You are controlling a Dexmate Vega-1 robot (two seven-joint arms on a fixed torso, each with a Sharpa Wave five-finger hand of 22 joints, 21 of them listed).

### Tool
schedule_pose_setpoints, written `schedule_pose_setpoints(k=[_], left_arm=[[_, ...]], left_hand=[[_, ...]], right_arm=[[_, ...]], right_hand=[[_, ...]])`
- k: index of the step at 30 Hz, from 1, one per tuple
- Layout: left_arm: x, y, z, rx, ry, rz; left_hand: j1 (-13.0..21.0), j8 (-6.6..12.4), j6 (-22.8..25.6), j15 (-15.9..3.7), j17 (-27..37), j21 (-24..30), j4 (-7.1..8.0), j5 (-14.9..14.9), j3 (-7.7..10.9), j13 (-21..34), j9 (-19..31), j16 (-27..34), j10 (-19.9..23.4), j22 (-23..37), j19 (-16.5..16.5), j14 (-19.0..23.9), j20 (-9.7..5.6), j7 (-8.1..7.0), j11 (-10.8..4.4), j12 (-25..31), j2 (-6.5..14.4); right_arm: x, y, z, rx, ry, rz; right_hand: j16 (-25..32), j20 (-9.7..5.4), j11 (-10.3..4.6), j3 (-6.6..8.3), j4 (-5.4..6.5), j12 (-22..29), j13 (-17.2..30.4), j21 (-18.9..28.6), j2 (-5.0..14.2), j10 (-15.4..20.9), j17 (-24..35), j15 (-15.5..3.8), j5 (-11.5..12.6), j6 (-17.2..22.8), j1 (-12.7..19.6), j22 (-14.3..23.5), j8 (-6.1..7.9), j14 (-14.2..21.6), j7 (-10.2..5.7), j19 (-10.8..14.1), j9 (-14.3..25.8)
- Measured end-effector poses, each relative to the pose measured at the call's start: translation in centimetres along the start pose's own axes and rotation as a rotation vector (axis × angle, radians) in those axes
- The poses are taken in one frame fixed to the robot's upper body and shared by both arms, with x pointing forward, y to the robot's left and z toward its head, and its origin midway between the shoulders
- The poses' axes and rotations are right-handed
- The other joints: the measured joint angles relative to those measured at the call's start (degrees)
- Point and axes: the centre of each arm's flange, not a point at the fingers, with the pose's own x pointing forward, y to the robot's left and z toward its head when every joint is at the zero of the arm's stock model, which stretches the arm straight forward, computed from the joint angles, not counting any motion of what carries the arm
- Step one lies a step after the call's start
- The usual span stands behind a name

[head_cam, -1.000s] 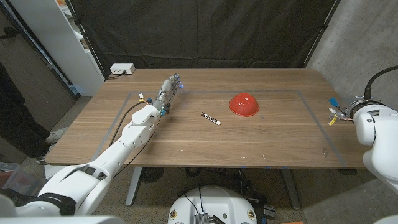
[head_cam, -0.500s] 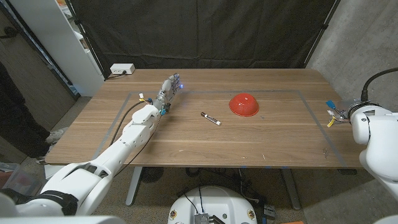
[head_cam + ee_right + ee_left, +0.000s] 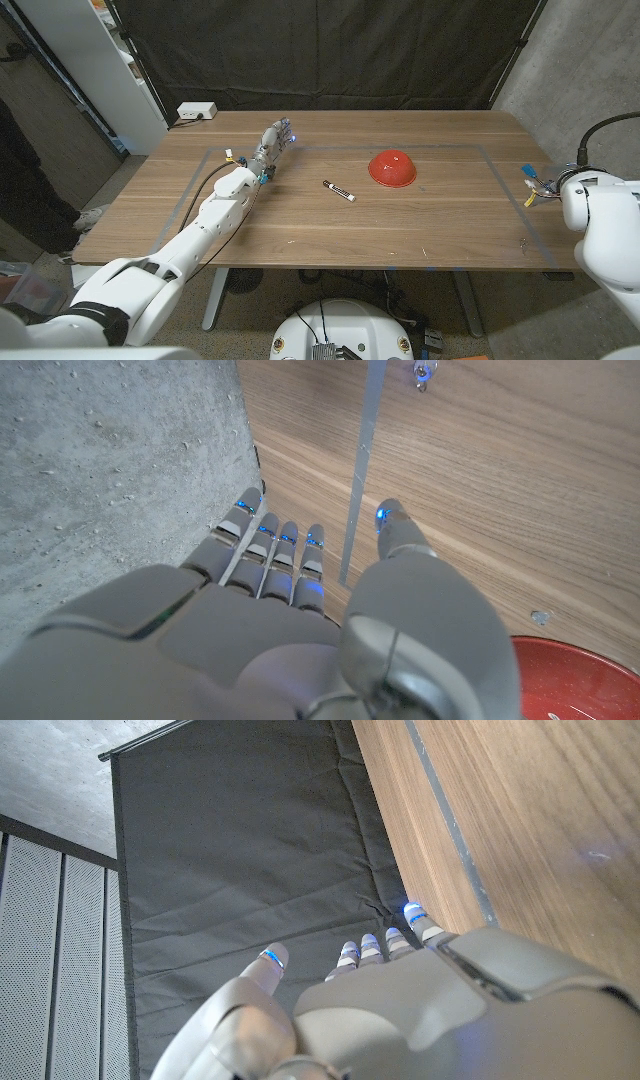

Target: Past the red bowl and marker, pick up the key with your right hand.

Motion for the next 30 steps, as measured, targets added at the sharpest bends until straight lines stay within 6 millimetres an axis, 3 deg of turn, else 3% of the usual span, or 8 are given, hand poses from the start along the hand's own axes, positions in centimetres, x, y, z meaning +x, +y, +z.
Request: schedule_pose_setpoints(k=[7,13,20,30], left_arm=[[0.2,0.0,0.1,0.003,0.0,-0.001],[0.4,0.1,0.3,0.006,-0.001,-0.001],[0.7,0.1,0.3,0.009,0.004,-0.004],[1.2,0.0,0.3,0.01,0.009,-0.009]], left_hand=[[0.0,0.0,0.0,0.0,0.0,0.0,0.0,0.0,0.0,0.0,0.0,0.0,0.0,0.0,0.0,0.0,0.0,0.0,0.0,0.0,0.0],[0.0,0.0,0.0,0.0,0.0,-0.1,0.0,0.0,0.0,0.0,0.0,0.0,0.0,0.0,0.0,0.0,0.0,0.0,0.0,0.0,0.0],[0.0,0.0,0.0,0.0,0.0,-0.2,0.0,0.0,0.0,0.0,0.0,0.0,0.0,0.0,0.0,0.0,0.0,0.0,0.0,0.0,0.0],[0.0,0.0,0.2,0.0,0.0,-0.2,-0.17,0.2,-0.16,0.0,0.0,0.0,0.0,0.0,0.0,0.0,0.0,-0.21,0.0,0.0,0.0]], right_arm=[[0.3,0.2,0.3,-0.016,0.014,0.009],[0.5,0.5,0.6,-0.026,0.02,0.012],[0.8,0.9,1.0,-0.029,0.021,0.025],[1.1,1.2,1.3,-0.034,0.028,0.038]], right_hand=[[0.0,-0.65,-0.78,-1.16,-0.33,0.0,0.0,0.0,-2.11,0.6,0.2,-0.2,0.7,0.9,0.8,0.0,0.0,0.4,-0.93,0.6,0.0],[0.0,-2.92,-2.59,-3.35,-0.05,0.0,0.2,-0.2,-4.88,0.2,0.5,-0.19,1.1,1.0,1.3,0.0,0.0,0.4,-2.86,-0.9,0.0],[0.3,-2.89,-3.21,-3.96,-0.15,0.0,0.3,-0.2,-5.79,0.7,0.7,0.01,1.4,1.4,2.2,0.3,0.0,0.6,-3.27,-0.9,0.0],[1.2,-3.09,-4.17,-4.76,0.18,0.2,0.8,-0.2,-5.22,1.8,1.3,0.11,2.0,2.9,4.9,0.3,0.0,1.5,-4.82,-0.7,0.0]])
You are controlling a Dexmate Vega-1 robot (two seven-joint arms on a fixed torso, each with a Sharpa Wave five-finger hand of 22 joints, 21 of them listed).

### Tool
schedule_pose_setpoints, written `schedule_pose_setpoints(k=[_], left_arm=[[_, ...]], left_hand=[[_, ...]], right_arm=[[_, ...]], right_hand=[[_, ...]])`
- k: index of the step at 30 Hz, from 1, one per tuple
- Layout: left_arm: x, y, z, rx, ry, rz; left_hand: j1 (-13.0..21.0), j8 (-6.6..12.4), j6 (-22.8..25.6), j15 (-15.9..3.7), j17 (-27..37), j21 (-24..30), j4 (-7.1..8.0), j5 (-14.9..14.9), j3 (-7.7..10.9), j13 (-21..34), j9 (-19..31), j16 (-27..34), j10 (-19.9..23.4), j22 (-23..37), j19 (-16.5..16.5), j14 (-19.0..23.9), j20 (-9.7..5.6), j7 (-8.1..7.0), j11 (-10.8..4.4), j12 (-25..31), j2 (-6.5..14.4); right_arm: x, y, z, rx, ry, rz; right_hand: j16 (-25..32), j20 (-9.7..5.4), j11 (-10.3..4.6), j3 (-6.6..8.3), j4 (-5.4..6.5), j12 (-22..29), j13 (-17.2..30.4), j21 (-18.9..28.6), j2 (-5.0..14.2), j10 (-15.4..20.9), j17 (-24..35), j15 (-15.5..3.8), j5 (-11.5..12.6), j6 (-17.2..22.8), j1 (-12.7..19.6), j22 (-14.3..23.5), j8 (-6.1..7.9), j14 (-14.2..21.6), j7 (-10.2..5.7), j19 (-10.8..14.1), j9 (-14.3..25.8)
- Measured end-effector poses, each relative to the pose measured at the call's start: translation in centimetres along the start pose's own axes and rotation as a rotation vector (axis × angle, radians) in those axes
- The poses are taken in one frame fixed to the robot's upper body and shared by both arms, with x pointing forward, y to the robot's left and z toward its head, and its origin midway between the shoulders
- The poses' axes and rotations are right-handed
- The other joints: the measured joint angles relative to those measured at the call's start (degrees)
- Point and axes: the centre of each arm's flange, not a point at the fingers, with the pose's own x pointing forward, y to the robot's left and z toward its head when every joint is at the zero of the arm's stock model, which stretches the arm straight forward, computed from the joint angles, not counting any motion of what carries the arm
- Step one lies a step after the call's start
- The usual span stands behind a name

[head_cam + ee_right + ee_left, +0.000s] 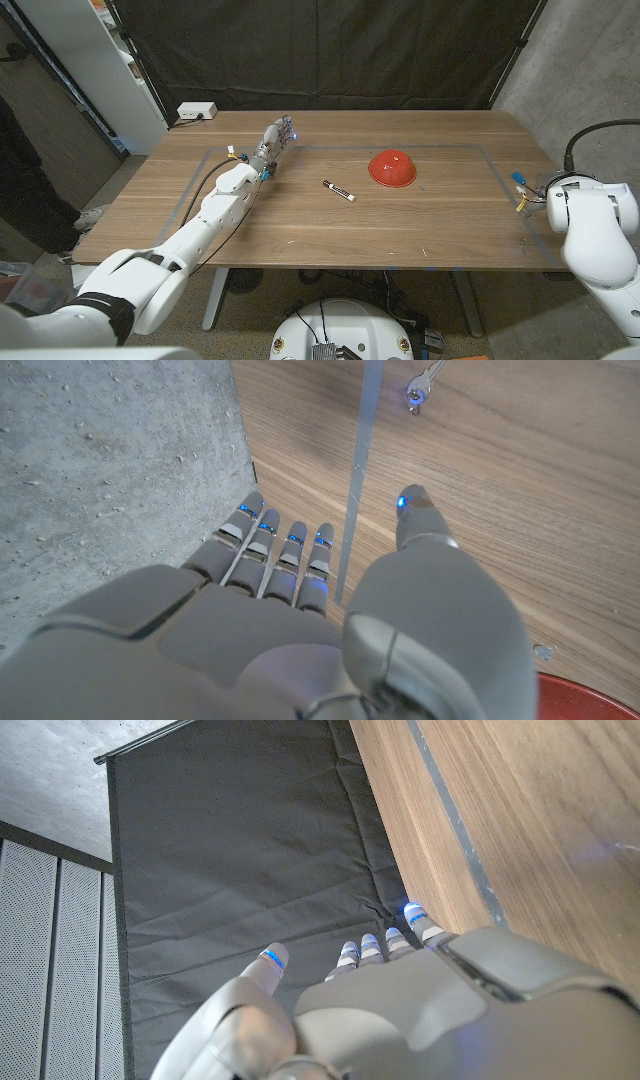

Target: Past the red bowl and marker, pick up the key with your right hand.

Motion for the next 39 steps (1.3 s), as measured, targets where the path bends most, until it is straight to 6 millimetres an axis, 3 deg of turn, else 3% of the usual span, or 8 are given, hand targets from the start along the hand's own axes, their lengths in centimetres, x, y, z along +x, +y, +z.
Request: schedule_pose_setpoints(k=[13,29,33,39], left_arm=[[0.5,0.0,0.0,0.0,0.004,-0.002],[1.0,0.0,-0.1,0.002,0.009,-0.006],[1.1,0.0,-0.1,0.003,0.008,-0.007],[1.2,0.1,0.0,0.004,0.005,-0.007]], left_hand=[[0.0,0.0,0.0,0.0,0.0,0.0,0.24,0.0,-0.24,0.0,0.0,0.0,0.0,0.0,0.0,0.0,0.0,0.0,0.0,0.0,0.0],[0.0,0.0,0.0,0.0,0.0,-0.2,0.23,0.0,-0.24,0.0,0.0,0.0,0.0,0.0,0.0,0.0,0.0,0.0,0.0,0.0,0.0],[0.0,0.0,0.2,0.0,0.0,-0.2,0.23,0.0,-0.24,0.0,0.0,0.0,0.0,0.0,0.0,0.0,0.0,-0.22,0.0,0.0,0.0],[-0.1,0.0,0.3,0.0,0.0,-0.2,0.23,0.0,-0.24,0.0,0.0,0.0,0.0,0.0,0.0,0.0,0.0,-0.31,0.0,0.0,0.1]], right_arm=[[0.3,0.4,0.2,-0.002,0.004,0.018],[0.6,1.0,0.6,0.017,-0.001,0.042],[0.7,1.2,0.8,0.023,-0.003,0.047],[0.8,1.5,1.2,0.028,-0.008,0.054]], right_hand=[[0.9,0.01,-0.42,-1.63,0.69,0.6,0.8,0.0,0.11,2.0,0.9,-0.31,0.4,1.9,1.3,0.0,0.63,0.9,-0.48,0.0,0.4],[2.4,-0.27,0.03,-3.38,1.96,1.5,1.9,0.4,0.11,3.9,2.1,-0.29,0.8,4.5,1.3,0.0,1.08,2.8,0.42,0.4,0.5],[3.0,-0.18,-0.09,-3.94,2.2,2.0,2.4,0.5,0.11,5.0,2.8,-0.37,1.3,5.5,1.3,0.3,1.76,3.5,0.25,0.8,0.8],[3.5,-0.08,0.21,-4.4,2.18,2.4,2.8,0.7,0.11,5.7,3.4,-0.38,1.3,5.9,1.3,0.3,1.95,4.1,0.44,1.4,1.1]])
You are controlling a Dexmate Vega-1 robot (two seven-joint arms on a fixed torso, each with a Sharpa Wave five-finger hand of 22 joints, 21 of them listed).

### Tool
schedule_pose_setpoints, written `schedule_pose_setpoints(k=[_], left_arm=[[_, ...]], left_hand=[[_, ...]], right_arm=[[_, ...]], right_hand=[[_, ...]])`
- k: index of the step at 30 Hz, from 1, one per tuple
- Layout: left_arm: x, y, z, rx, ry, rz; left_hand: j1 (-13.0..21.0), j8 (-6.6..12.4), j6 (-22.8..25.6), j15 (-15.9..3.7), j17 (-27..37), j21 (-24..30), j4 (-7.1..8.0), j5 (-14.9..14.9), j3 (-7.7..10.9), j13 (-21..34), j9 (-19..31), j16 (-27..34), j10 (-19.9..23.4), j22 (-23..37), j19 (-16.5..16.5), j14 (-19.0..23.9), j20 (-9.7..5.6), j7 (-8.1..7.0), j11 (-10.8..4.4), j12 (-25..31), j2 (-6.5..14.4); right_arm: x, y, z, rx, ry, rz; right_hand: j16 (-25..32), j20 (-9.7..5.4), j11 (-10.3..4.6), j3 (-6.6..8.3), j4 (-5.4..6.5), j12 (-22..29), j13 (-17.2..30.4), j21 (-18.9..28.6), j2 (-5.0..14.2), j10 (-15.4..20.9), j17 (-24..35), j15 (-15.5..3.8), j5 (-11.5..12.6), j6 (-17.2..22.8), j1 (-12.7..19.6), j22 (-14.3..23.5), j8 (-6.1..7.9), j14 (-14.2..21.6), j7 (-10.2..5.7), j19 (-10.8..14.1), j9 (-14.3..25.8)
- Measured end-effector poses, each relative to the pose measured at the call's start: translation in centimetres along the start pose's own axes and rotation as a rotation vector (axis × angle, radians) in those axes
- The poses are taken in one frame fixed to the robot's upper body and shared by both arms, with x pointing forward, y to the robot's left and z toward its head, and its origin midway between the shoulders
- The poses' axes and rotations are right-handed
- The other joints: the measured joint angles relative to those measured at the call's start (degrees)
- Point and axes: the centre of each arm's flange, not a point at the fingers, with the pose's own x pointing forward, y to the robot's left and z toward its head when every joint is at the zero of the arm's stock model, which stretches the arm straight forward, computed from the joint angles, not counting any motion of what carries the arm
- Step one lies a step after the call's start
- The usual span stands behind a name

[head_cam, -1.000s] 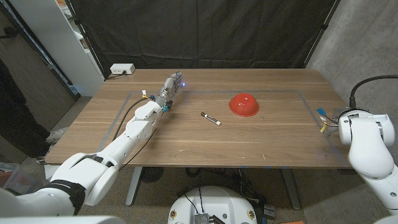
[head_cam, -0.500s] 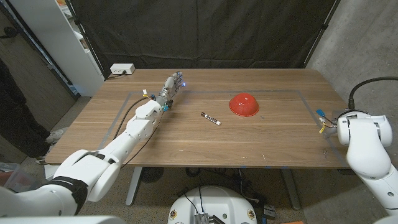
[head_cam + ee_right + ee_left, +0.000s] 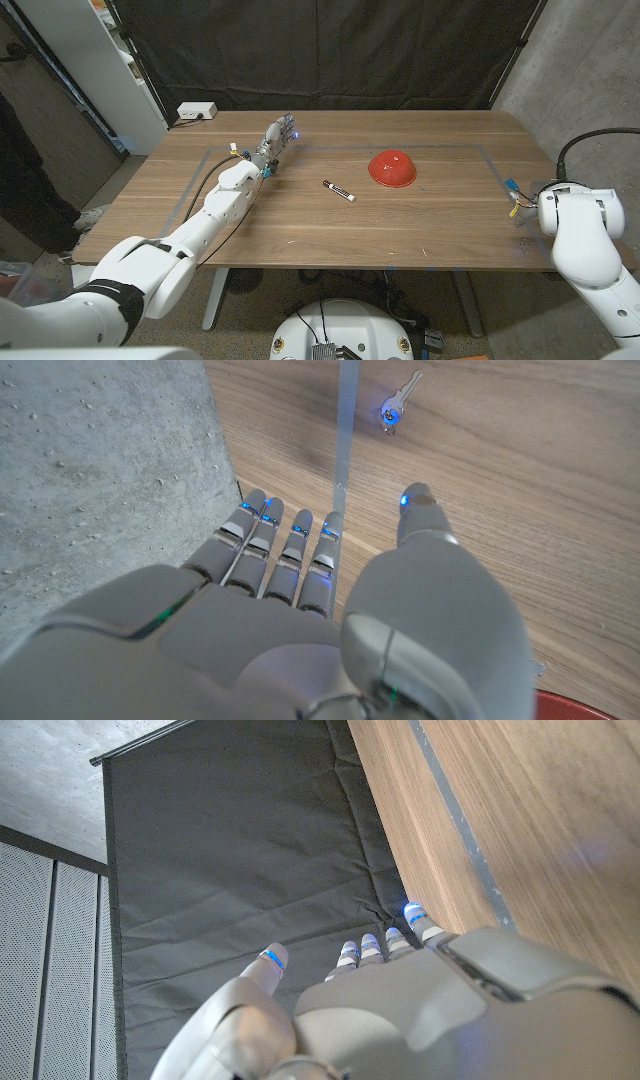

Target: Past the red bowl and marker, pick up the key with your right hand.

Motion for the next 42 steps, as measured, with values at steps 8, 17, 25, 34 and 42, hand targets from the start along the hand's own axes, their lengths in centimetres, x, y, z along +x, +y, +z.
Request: schedule_pose_setpoints(k=[8,17,25,34,42], left_arm=[[0.2,0.1,0.0,-0.001,0.0,-0.002],[0.5,0.1,0.2,0.004,0.0,-0.006],[0.7,0.1,0.4,0.008,0.0,-0.01],[1.0,0.0,0.5,0.012,0.002,-0.013],[1.2,-0.1,0.6,0.014,0.001,-0.015]], left_hand=[[-0.1,0.0,0.0,0.0,0.0,0.0,0.0,0.0,0.0,0.0,0.0,0.0,0.0,0.0,0.0,0.0,0.0,0.0,0.0,0.0,0.1],[-0.1,0.0,0.0,0.0,0.0,0.0,0.23,0.0,-0.23,0.0,0.0,0.0,0.0,0.0,0.0,0.0,0.0,0.0,0.0,0.0,0.1],[-0.1,0.0,0.0,0.0,0.0,0.0,0.23,0.0,-0.23,0.0,0.0,0.0,0.0,0.0,0.0,0.0,0.0,0.0,0.0,0.0,0.1],[-0.1,-0.03,0.0,0.0,0.0,0.0,0.02,0.0,-0.45,0.0,0.0,0.0,0.0,0.0,0.0,0.0,0.0,0.0,0.0,0.0,0.1],[-0.3,-0.03,0.0,0.0,0.0,-0.2,0.19,0.0,-0.65,0.0,0.0,0.0,0.0,0.0,0.0,0.0,0.0,0.01,0.0,0.0,0.3]], right_arm=[[0.0,0.1,0.2,0.01,0.005,-0.014],[0.3,1.1,0.7,0.018,0.009,-0.017],[0.4,1.6,0.8,0.023,0.011,-0.015],[0.5,2.2,0.8,0.036,0.025,-0.026],[0.7,2.8,0.8,0.04,0.034,-0.023]], right_hand=[[0.4,-0.23,0.29,-0.64,-0.16,0.4,0.5,0.2,0.45,0.7,0.6,0.07,0.0,0.0,0.5,0.0,0.45,0.7,0.0,0.6,0.3],[1.6,0.0,-0.33,-1.05,-0.57,1.3,1.3,0.2,0.9,1.3,1.8,0.05,0.4,1.2,2.3,0.0,0.88,1.5,-0.21,0.8,0.8],[2.3,0.0,-0.53,-1.77,-0.6,1.7,2.0,0.4,1.29,1.9,3.0,-0.03,0.4,1.2,3.2,0.0,1.43,2.0,-0.21,0.8,1.1],[2.9,0.0,-0.87,-2.69,-0.46,2.7,2.8,0.4,0.97,2.5,4.0,-0.24,0.8,1.1,3.5,0.3,1.43,2.6,-0.33,0.8,1.4],[3.1,0.0,-0.73,-3.16,-0.47,3.1,3.6,0.4,0.99,2.7,4.8,0.07,0.8,1.1,4.1,0.3,1.65,2.9,-0.32,0.8,1.9]])
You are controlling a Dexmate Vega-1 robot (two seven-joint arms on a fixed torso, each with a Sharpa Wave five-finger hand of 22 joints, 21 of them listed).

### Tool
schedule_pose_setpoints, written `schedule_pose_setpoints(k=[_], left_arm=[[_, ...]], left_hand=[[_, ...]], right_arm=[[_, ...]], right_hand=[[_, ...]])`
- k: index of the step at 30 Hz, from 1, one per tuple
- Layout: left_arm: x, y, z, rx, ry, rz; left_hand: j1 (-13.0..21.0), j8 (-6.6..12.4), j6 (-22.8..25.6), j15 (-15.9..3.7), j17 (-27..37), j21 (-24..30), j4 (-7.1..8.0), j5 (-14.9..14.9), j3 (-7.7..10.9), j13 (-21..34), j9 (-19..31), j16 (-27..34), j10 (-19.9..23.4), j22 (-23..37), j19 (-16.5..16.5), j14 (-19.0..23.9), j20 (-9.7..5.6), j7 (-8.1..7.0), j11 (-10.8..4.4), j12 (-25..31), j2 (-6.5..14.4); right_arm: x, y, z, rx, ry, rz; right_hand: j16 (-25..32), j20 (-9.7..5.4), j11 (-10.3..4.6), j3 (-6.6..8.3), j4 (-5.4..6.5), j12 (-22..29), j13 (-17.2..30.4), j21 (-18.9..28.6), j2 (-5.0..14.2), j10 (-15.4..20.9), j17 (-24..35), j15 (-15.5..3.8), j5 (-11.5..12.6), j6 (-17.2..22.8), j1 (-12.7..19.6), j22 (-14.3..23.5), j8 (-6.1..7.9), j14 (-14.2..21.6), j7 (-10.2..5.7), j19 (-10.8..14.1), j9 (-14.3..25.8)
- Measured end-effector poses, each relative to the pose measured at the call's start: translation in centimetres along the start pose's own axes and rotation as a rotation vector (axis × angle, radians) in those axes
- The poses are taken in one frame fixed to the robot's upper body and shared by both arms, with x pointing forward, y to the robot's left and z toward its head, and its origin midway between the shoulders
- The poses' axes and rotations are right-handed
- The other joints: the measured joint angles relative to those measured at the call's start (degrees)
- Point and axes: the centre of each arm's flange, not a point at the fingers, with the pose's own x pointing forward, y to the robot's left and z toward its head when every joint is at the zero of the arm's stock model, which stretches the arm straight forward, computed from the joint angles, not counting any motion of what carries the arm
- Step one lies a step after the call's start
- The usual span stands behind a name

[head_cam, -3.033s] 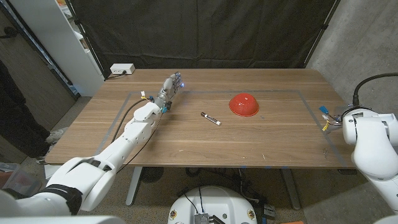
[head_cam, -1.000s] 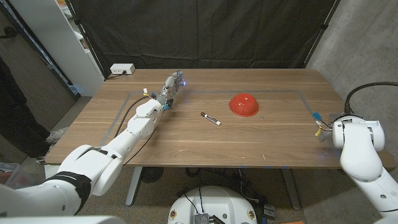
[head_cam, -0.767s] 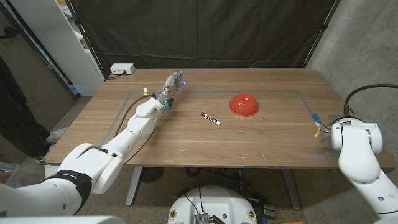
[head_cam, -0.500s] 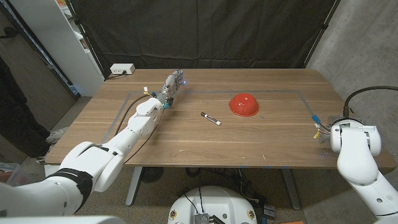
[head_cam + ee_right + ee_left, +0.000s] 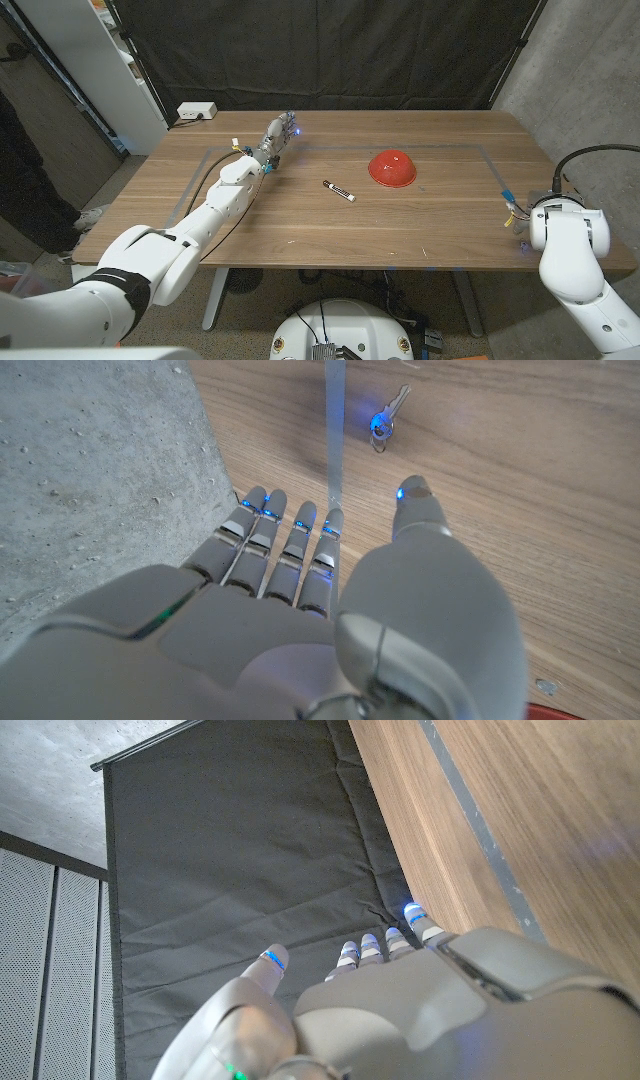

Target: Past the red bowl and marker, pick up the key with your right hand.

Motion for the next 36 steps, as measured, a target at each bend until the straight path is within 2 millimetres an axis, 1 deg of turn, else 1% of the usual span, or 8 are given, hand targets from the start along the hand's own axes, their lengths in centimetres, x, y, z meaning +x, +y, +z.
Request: schedule_pose_setpoints(k=[4,13,16,18,26,28,31,36], left_arm=[[0.0,0.0,-0.1,0.0,0.003,-0.001],[0.1,-0.1,-0.1,0.0,0.007,0.0],[0.1,-0.1,-0.1,0.0,0.009,0.001],[0.1,-0.1,-0.1,0.0,0.009,0.002],[0.3,-0.1,-0.1,0.001,0.012,0.004],[0.4,-0.1,-0.1,0.0,0.015,0.005],[0.4,0.0,-0.2,0.0,0.018,0.006],[0.6,0.1,-0.3,-0.001,0.021,0.005]], left_hand=[[-0.2,0.0,0.0,0.0,0.0,0.0,0.0,0.0,0.01,0.0,0.0,0.0,0.0,0.0,0.0,0.0,0.0,0.0,0.0,0.0,-0.3],[-0.3,0.0,0.0,0.0,0.0,0.0,-0.01,0.2,0.01,0.0,0.0,0.0,0.0,0.0,0.0,0.0,0.0,0.0,0.0,0.0,-0.3],[-0.3,0.0,0.0,0.0,0.0,0.0,-0.01,0.2,0.02,0.0,0.0,0.0,0.0,0.0,0.0,0.0,0.0,0.0,0.0,0.0,-0.3],[-0.3,0.0,0.0,0.0,0.0,0.0,-0.01,0.2,0.02,0.0,0.0,0.0,0.0,0.0,0.0,0.0,0.0,0.0,0.0,0.0,-0.3],[-0.3,0.0,0.0,0.0,0.0,0.0,0.14,0.2,-0.14,0.0,0.0,0.0,0.0,0.3,0.0,0.0,0.0,0.0,0.0,0.0,-0.3],[-0.3,0.0,0.0,0.0,0.0,0.0,0.14,0.2,-0.14,0.0,0.0,0.0,0.0,0.3,0.0,0.0,0.0,0.0,0.0,0.0,-0.3],[-0.3,0.0,0.0,0.0,0.0,0.0,0.14,0.2,-0.14,0.0,0.0,0.0,0.0,0.3,0.0,0.0,0.0,0.0,0.0,0.0,-0.3],[-0.3,0.0,0.0,0.0,0.0,0.0,0.14,0.2,-0.14,0.0,0.0,0.0,0.0,0.3,0.0,0.0,0.0,0.0,0.0,0.0,-0.3]], right_arm=[[0.1,0.2,0.0,0.003,0.003,0.0],[0.4,0.6,0.0,0.01,0.003,0.002],[0.5,0.7,0.1,0.01,0.001,0.005],[0.6,0.8,0.2,0.012,-0.001,0.006],[0.9,0.9,0.4,0.018,-0.006,0.009],[1.0,1.0,0.5,0.019,-0.007,0.009],[1.2,1.1,0.6,0.02,-0.005,0.007],[1.4,1.1,0.7,0.016,-0.002,0.006]], right_hand=[[0.0,-0.42,0.0,-0.33,0.33,0.4,0.3,0.0,0.0,0.0,0.3,-0.21,0.0,0.0,0.0,0.0,0.2,0.2,0.0,0.4,0.0],[0.4,-0.1,0.19,-1.06,0.58,1.1,1.1,0.0,0.22,0.2,1.3,0.0,0.2,0.2,0.2,0.0,0.63,0.6,0.22,0.7,0.5],[0.6,-0.1,0.37,-1.18,0.71,1.4,1.4,0.0,0.22,0.4,1.7,-0.3,0.2,0.4,0.2,0.0,0.85,0.9,0.43,0.7,0.5],[0.6,-0.11,0.3,-1.53,0.56,1.6,1.5,0.2,0.23,0.7,1.9,-0.09,0.2,0.4,0.2,0.0,1.03,1.1,0.4,0.7,0.6],[1.1,-0.31,0.1,-1.82,0.4,2.4,2.4,0.4,0.9,0.9,3.0,-0.3,0.4,0.8,0.9,0.0,1.29,1.5,0.1,0.9,1.1],[1.4,-0.31,0.05,-1.82,0.39,2.7,2.6,0.4,1.29,0.9,3.3,-0.31,0.4,1.5,1.3,0.0,1.69,1.9,0.11,0.9,1.1],[1.5,-0.16,-0.19,-2.06,0.64,2.9,2.9,0.4,1.1,1.4,3.8,-0.3,0.4,1.7,1.6,0.0,1.98,2.4,0.01,1.1,1.3],[1.8,0.0,-0.11,-2.29,0.4,3.3,3.2,0.4,1.4,1.7,4.1,-0.3,0.5,1.9,1.9,0.3,2.14,2.4,-0.19,1.2,1.4]])
